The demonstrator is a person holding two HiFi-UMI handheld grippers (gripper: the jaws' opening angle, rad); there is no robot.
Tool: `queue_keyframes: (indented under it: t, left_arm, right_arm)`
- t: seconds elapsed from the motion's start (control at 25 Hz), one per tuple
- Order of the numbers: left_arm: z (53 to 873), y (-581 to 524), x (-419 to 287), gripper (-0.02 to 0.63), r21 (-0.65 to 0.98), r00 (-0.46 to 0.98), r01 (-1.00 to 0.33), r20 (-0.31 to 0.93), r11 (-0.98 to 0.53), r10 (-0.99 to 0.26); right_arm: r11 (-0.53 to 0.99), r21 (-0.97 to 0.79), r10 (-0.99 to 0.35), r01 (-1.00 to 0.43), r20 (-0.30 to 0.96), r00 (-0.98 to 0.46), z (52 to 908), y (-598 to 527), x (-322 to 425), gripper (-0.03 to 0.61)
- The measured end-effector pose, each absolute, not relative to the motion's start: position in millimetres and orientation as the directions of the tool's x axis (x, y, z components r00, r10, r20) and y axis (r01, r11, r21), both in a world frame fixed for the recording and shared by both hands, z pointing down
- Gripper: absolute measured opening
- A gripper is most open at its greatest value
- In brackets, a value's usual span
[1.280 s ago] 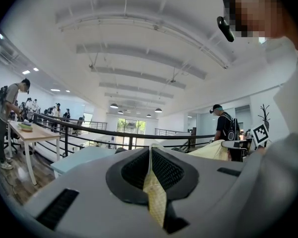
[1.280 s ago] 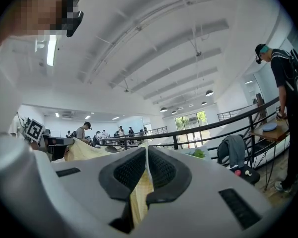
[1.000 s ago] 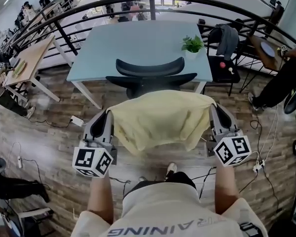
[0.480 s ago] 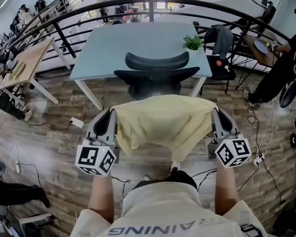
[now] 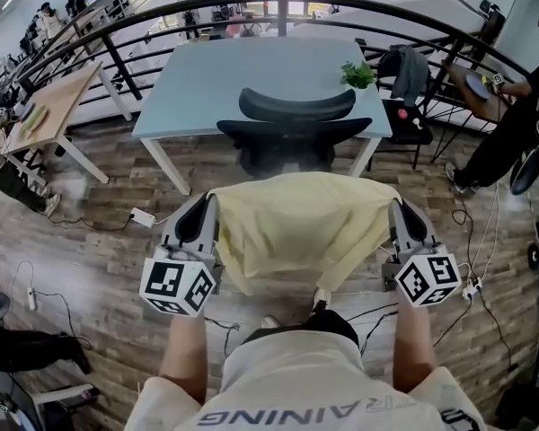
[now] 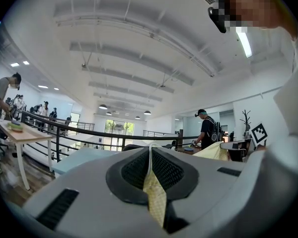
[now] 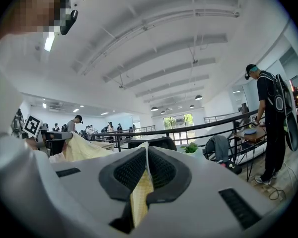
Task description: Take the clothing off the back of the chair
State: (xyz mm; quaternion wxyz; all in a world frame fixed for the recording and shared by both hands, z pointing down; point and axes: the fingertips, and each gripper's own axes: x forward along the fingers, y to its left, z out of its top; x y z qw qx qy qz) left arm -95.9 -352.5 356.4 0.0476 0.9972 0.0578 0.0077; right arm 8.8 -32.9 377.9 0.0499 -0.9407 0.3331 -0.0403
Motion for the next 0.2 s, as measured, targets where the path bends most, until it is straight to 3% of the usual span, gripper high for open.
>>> queue_keyframes:
  t: [0.2]
  left_arm:
    - [364.0,-358.2,-98.2,0.046,0.106,0.993,0.111,0.02,-0.988,0.114]
  right_arm:
    - [-0.776,-0.116,-0.627,-0.619,0.051,0.777,380.8,-34.7,7.0,0.034]
